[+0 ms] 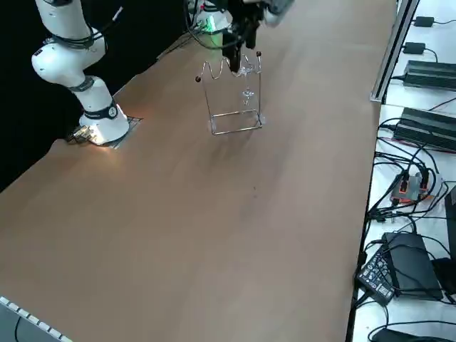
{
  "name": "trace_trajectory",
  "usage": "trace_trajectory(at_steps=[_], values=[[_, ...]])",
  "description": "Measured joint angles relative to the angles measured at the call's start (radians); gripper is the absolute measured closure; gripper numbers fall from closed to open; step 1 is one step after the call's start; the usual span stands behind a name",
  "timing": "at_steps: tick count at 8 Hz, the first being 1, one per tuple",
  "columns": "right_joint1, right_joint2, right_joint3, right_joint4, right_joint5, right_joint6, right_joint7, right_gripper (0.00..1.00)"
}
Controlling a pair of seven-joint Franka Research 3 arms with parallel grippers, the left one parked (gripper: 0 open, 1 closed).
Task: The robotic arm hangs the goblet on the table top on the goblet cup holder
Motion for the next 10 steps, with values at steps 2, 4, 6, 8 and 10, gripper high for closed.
trace_trajectory(at_steps=[2, 4, 6, 8, 10], values=[[0.0, -0.112, 0.0, -0.141, -0.055, 0.085, -0.12, 0.0], [0.0, -0.239, 0.001, -0.325, -0.068, 0.218, -0.161, 0.0], [0.022, -0.367, -0.008, -0.494, -0.069, 0.292, -0.17, 0.0], [0.092, -0.457, -0.075, -0.586, -0.074, 0.306, -0.169, 0.0], [0.153, -0.497, -0.137, -0.621, -0.118, 0.306, -0.169, 0.0]])
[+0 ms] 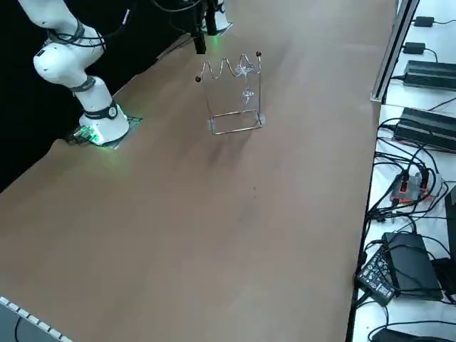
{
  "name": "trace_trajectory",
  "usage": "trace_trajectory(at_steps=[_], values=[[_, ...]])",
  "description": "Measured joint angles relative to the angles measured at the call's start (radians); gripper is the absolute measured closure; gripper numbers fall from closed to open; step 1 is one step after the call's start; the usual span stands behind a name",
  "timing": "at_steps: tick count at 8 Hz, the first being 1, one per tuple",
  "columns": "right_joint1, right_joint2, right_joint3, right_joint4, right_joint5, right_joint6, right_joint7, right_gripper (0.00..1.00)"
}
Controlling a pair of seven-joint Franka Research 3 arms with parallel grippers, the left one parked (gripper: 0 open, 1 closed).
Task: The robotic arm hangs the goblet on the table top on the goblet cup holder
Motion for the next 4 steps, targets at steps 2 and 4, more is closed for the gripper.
trace_trajectory(at_steps=[2, 4], values=[[0.04, -0.011, -0.035, -0.006, -0.028, -0.003, 0.0, 0.0], [0.053, -0.014, -0.043, -0.006, -0.043, -0.024, 0.011, 0.0]])
